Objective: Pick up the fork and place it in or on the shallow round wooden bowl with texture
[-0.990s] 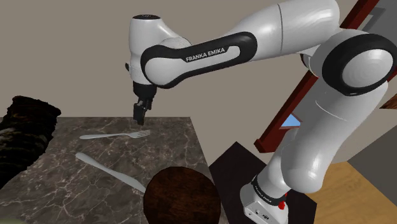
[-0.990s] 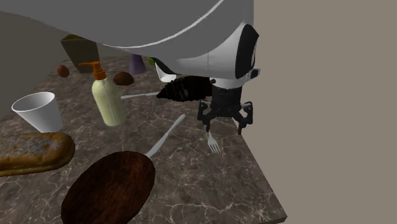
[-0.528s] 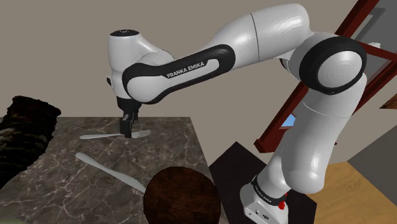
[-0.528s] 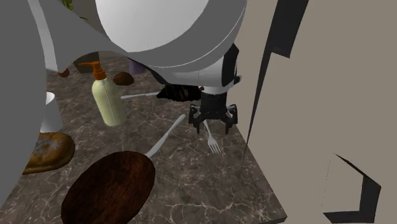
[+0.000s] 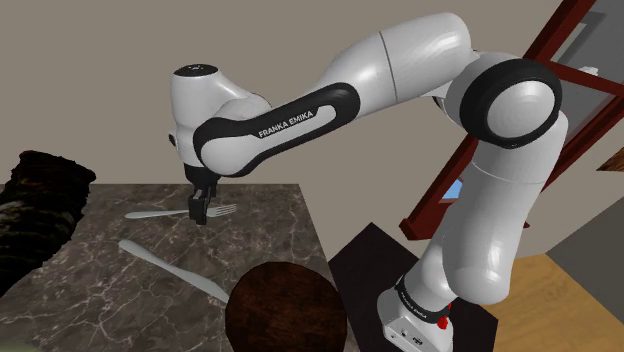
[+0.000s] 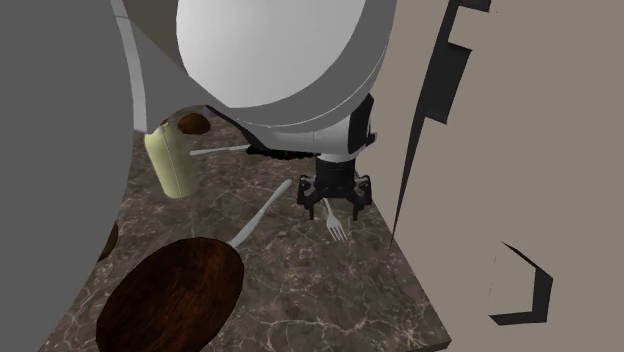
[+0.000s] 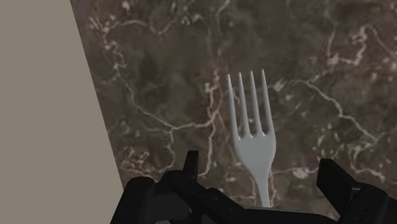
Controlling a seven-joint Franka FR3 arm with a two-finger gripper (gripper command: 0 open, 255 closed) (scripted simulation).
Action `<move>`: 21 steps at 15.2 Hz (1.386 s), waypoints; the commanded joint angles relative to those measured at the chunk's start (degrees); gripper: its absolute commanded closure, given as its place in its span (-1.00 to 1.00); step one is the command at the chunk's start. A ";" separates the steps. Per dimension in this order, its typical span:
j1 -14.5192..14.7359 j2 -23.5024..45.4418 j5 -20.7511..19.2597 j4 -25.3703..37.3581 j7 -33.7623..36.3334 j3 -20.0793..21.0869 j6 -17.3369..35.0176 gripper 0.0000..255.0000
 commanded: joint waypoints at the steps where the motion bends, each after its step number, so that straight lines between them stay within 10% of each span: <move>1: 0.01 0.01 -0.01 -0.06 0.03 0.00 0.09 -1.00; 4: 0.01 0.01 -0.01 -0.05 0.02 0.00 0.07 -1.00; 5: 0.01 0.01 -0.01 -0.05 0.02 0.00 0.07 1.00; 21: -0.22 -2.55 1.03 2.19 -0.75 0.33 -4.60 1.00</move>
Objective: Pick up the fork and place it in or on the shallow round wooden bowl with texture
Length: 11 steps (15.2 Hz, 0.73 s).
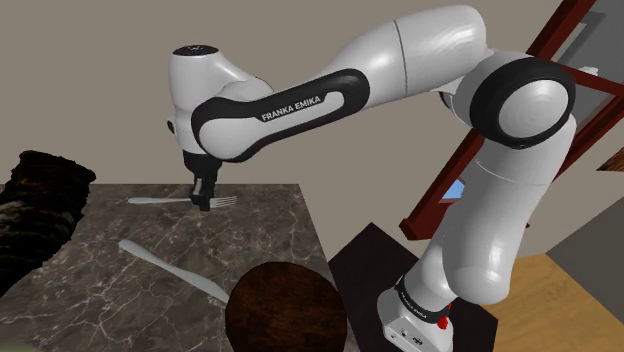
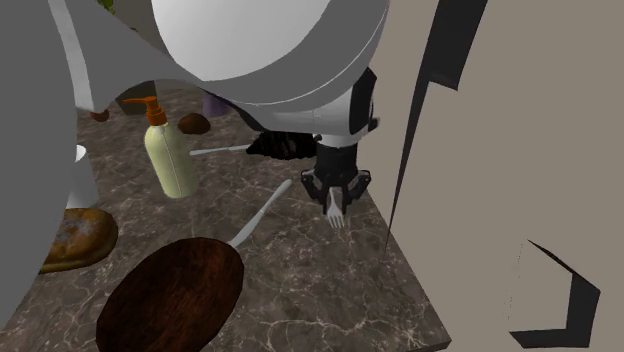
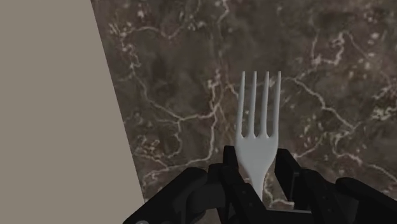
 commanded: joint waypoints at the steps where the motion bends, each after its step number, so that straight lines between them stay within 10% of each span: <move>1: -0.02 -0.81 0.31 0.64 -0.14 0.12 -1.43 1.00; 11: -0.17 -3.47 1.37 5.09 -0.98 0.36 -8.41 1.00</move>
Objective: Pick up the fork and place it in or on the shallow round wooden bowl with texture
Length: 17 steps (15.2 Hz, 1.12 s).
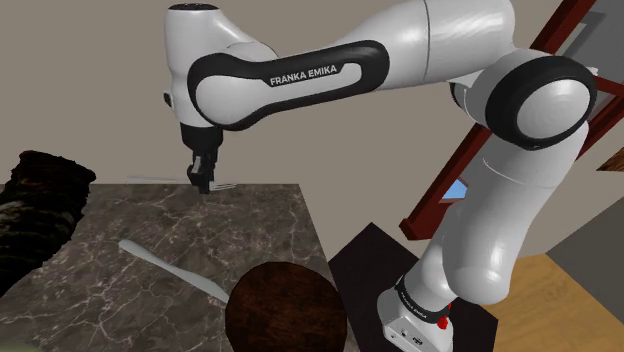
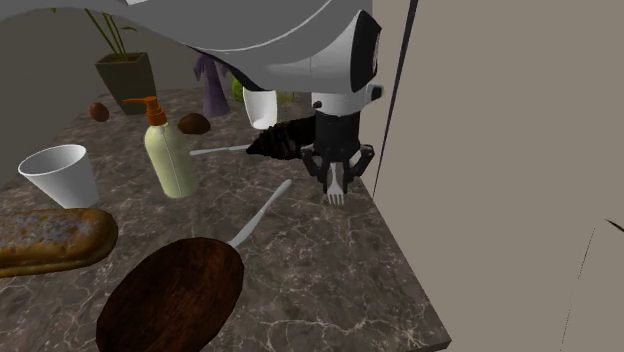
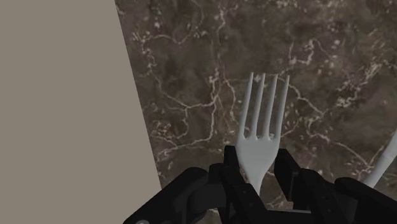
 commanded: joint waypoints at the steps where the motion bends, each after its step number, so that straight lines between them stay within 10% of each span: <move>1: -0.07 -0.61 0.23 0.89 -0.24 0.02 -1.50 1.00; 6: -0.09 -1.33 0.51 3.12 -0.49 0.08 -4.41 1.00; 17: 3.77 -21.49 7.47 -19.49 4.43 3.88 -1.13 1.00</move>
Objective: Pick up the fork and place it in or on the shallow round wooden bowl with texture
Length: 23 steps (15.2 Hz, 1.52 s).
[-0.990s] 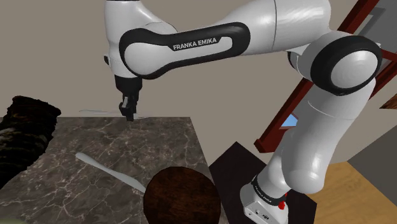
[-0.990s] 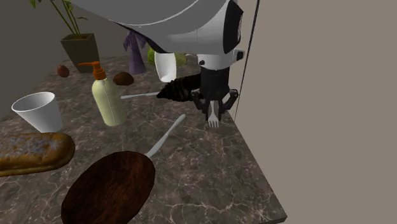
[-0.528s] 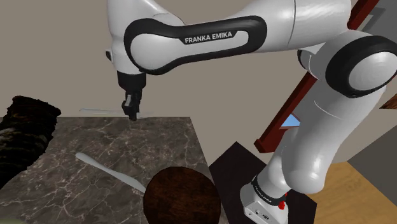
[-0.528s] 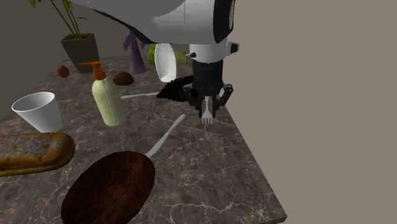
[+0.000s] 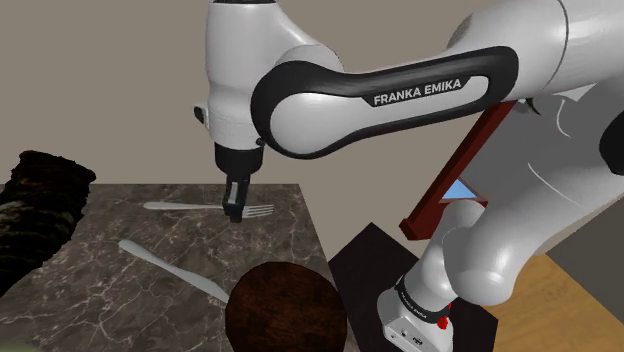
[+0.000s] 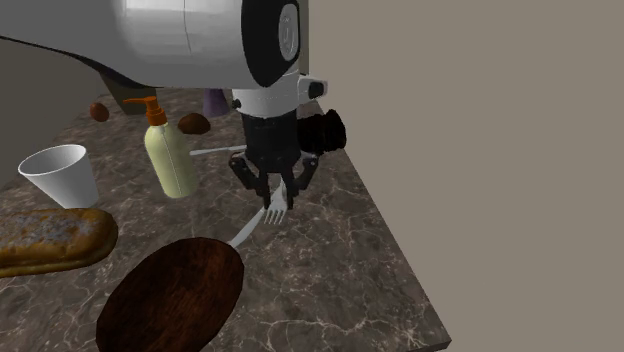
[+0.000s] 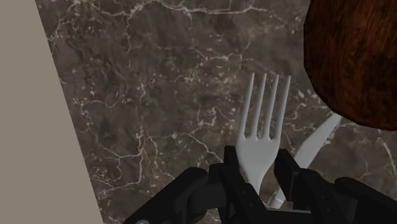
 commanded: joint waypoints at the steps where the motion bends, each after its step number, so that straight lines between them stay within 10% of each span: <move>1: 1.01 -3.80 1.57 -3.71 0.88 0.70 0.13 1.00; 13: 10.54 -23.69 12.00 -18.49 9.70 6.77 -3.69 1.00; 23: 10.67 -21.01 12.83 -24.33 9.89 8.72 4.79 1.00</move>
